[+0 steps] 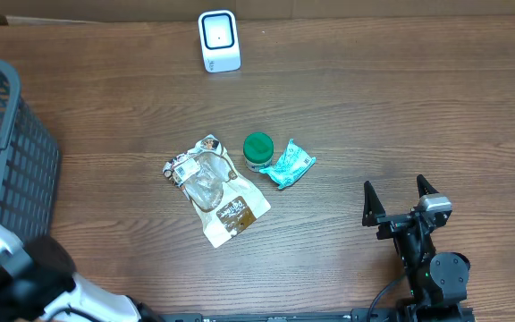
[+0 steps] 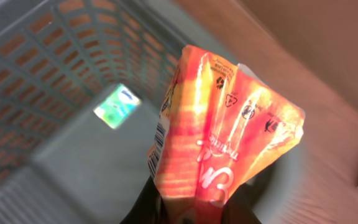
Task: Scan the item barcode
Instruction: 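Carry the orange pack over and drop it left of the bread bag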
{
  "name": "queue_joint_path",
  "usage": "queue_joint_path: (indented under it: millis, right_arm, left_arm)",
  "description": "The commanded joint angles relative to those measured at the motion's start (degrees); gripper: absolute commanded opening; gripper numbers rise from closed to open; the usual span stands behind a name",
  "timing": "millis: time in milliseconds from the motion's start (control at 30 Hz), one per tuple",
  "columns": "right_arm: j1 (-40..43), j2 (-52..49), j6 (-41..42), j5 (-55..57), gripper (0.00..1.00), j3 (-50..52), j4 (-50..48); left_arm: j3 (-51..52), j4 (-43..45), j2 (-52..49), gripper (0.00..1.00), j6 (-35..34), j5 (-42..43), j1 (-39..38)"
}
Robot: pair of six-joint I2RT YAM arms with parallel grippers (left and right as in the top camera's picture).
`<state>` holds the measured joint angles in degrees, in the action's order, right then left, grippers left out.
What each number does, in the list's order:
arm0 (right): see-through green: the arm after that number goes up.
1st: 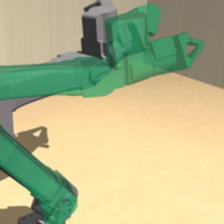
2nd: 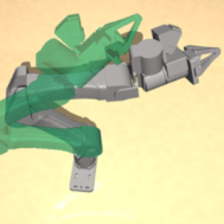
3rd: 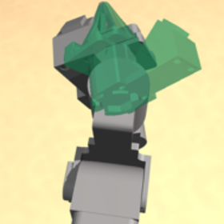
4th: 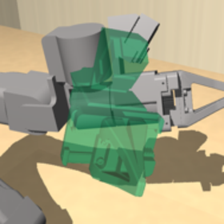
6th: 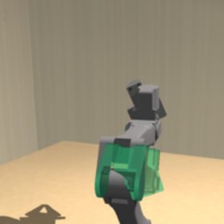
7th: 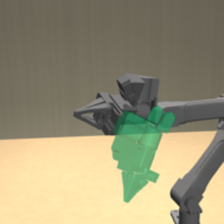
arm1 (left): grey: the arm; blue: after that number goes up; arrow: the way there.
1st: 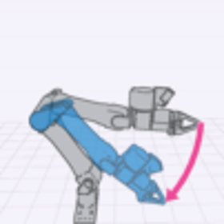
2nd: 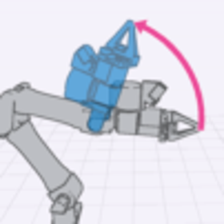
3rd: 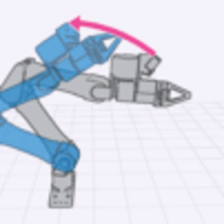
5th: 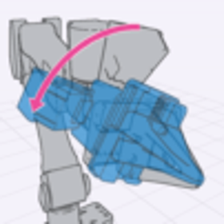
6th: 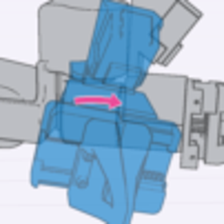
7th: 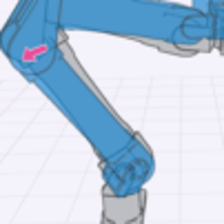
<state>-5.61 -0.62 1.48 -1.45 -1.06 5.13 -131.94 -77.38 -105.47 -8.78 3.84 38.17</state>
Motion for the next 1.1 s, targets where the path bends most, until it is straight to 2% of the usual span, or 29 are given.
queue_joint_path:
  millis: [0,167,300,500,733,833,867,967,1000,1067]
  right_arm:
    - [0.26,0.46,-0.02,0.33,1.0,0.59,-0.31]
    - [0.26,0.46,-0.02,0.33,1.0,0.59,-0.31]
    - [0.26,0.46,-0.02,0.33,1.0,0.59,-0.31]
    - [0.26,0.46,-0.04,0.33,1.0,0.59,-0.31]
    - [0.26,0.46,-0.02,0.33,1.0,0.59,-0.31]
    - [0.26,0.46,-0.02,0.33,1.0,0.59,-0.31]
    - [0.26,0.46,-0.02,0.33,1.0,0.59,-0.31]
    - [0.26,0.46,-0.02,0.33,1.0,0.59,-0.31]
    - [0.26,0.46,-0.02,0.33,1.0,0.59,-0.31]
    - [0.26,0.46,-0.04,0.33,1.0,0.59,-0.31]
  left_arm:
    - [-1.09,-4.44,5.77,0.04,-3.72,1.55,-4.42]
    - [-0.55,-18.43,7.8,0.04,-3.15,1.57,-15.23]
    - [7.52,-18.95,7.69,0.04,-1.31,1.77,-25.27]
    - [30.12,-10.03,7.63,0.05,-3.37,1.77,-35.6]
    - [53.37,5.73,7.63,0.05,-8.72,2.19,-41.24]
    - [58.71,10.19,7.63,0.05,-9.05,2.16,-41.27]
    - [59.49,10.88,7.63,0.1,-9.05,2.19,-41.27]
    - [60.3,12.04,7.65,0.41,-9.01,2.08,-41.27]
    - [59.95,12.44,7.69,0.46,-9.03,2.03,-41.27]
    - [57.57,12.46,7.72,0.47,-9.03,2.05,-41.18]
